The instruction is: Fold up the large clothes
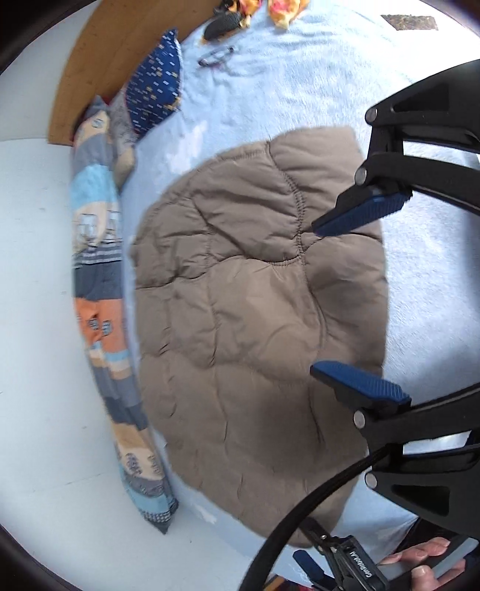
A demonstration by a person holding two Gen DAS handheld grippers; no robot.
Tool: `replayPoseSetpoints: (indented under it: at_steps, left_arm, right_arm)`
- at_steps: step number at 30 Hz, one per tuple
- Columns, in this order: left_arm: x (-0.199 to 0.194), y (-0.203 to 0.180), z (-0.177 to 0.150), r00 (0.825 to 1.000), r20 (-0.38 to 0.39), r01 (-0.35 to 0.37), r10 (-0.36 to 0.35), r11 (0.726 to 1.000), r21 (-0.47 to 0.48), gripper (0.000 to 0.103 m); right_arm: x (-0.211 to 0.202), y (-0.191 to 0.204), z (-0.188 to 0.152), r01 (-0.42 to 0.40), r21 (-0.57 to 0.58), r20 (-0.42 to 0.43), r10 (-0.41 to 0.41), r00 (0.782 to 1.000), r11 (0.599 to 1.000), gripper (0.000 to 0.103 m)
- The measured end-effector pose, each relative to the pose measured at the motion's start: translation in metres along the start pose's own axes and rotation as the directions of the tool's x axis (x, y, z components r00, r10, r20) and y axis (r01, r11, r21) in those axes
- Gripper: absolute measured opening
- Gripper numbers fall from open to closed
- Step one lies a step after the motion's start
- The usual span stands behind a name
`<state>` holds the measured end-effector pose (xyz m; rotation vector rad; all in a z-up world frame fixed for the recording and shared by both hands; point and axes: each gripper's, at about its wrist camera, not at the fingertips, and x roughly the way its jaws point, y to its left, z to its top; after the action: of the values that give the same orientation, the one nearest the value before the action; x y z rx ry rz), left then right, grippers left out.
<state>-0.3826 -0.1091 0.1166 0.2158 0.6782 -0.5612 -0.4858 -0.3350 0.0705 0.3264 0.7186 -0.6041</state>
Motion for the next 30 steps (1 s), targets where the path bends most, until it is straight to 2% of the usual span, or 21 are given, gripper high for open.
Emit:
replayPoseSetpoints:
  at_steps: [2, 3, 5, 8, 11, 13, 17, 21, 30]
  left_arm:
    - [-0.028, -0.003, -0.018, 0.999, 0.019, 0.027, -0.027, 1.000, -0.002, 0.096]
    - [-0.041, -0.005, -0.027, 0.998, 0.035, 0.046, -0.047, 0.999, 0.005, 0.096]
    - [-0.057, -0.008, -0.035, 0.996, 0.064, 0.062, -0.065, 0.997, 0.038, 0.096]
    - [-0.059, -0.014, -0.035, 0.998, 0.060, 0.028, -0.032, 0.997, 0.073, 0.096]
    - [-0.046, -0.015, -0.033, 1.000, 0.011, -0.012, 0.011, 0.995, 0.100, 0.096]
    - [-0.043, -0.015, -0.033, 1.000, 0.001, -0.030, 0.030, 0.994, 0.104, 0.096]
    - [-0.045, -0.012, -0.034, 0.999, 0.026, -0.025, 0.023, 0.994, 0.102, 0.096]
    - [-0.039, -0.014, -0.035, 1.000, 0.000, -0.021, 0.021, 0.992, 0.122, 0.096]
    - [-0.032, -0.008, -0.032, 1.000, -0.028, 0.003, -0.001, 0.996, 0.089, 0.096]
  right_arm:
    - [-0.028, 0.008, -0.020, 0.024, 0.007, 0.060, -0.024, 0.998, 1.000, 0.084]
    - [-0.041, 0.012, -0.031, 0.026, 0.012, 0.083, -0.027, 0.996, 1.000, 0.091]
    - [-0.064, 0.022, -0.054, 0.034, 0.013, 0.107, -0.035, 0.994, 0.999, 0.093]
    - [-0.081, 0.040, -0.073, 0.026, -0.044, 0.117, -0.020, 0.993, 0.999, 0.097]
    - [-0.081, 0.049, -0.073, 0.049, -0.089, 0.123, -0.038, 0.992, 0.995, 0.100]
    - [-0.074, 0.051, -0.074, 0.052, -0.095, 0.094, -0.043, 0.995, 0.994, 0.100]
    - [-0.058, 0.049, -0.075, 0.079, -0.090, 0.037, -0.076, 0.996, 0.993, 0.100]
    - [-0.050, 0.053, -0.080, 0.102, -0.102, 0.009, -0.101, 0.995, 0.990, 0.100]
    - [-0.045, 0.060, -0.082, 0.118, -0.144, -0.005, -0.120, 0.993, 0.982, 0.100]
